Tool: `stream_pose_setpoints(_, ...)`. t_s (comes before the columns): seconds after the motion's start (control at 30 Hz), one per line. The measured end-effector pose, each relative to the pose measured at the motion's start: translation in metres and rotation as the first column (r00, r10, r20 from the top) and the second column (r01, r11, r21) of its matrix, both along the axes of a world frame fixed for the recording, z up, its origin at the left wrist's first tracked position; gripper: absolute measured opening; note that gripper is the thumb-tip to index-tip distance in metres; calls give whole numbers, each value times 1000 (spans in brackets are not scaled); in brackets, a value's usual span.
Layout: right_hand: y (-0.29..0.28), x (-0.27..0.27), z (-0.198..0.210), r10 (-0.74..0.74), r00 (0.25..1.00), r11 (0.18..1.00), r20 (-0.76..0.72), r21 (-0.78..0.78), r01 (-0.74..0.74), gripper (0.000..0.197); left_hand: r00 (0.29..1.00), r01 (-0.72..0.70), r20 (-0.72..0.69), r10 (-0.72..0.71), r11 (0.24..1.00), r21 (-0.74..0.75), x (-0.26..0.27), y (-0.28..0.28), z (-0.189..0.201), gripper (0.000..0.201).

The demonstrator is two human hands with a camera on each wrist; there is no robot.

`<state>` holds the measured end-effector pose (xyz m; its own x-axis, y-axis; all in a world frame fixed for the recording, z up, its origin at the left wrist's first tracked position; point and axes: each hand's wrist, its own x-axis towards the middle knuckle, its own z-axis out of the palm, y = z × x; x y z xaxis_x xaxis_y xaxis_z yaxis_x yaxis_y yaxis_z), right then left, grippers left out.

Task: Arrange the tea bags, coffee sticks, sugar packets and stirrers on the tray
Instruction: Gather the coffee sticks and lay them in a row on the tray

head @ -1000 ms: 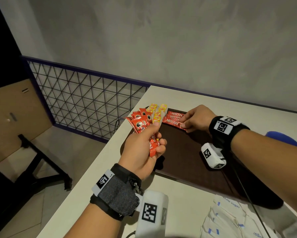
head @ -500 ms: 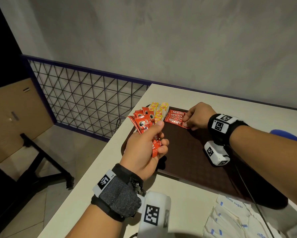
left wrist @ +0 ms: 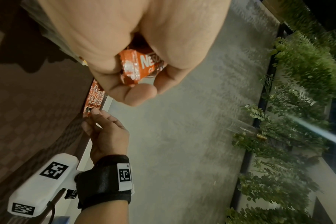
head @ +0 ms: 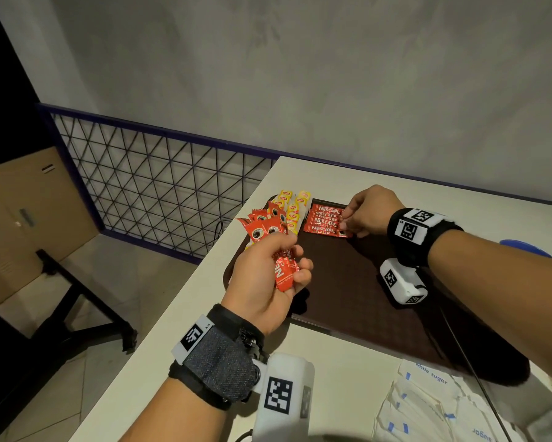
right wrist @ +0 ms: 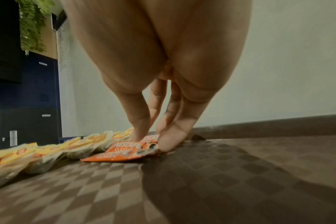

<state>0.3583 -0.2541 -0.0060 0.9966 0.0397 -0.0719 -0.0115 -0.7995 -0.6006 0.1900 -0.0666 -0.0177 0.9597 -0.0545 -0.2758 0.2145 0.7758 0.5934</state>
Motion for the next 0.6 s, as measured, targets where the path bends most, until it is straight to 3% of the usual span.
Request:
stream_pose_setpoints(0.13,0,-16,18,-15,993,997,114,75,7,13,1000,6,-3,-6,1000,-5,-3,1,0,21)
stream_pose_setpoints(0.3,-6,-62,53,20,980,977,199,204,-61,6,1000,2,13,-4,991,134,-7,-2,4,18)
stream_pose_setpoints(0.43,-10,-113,68,105,977,922,186,351,-165,2,993,74,67,-93,967,242,-14,-6,7,11)
stream_pose_setpoints(0.6,-10,-160,61,174,979,826,103,526,-202,20,972,110,155,-176,926,362,-17,-15,5,17)
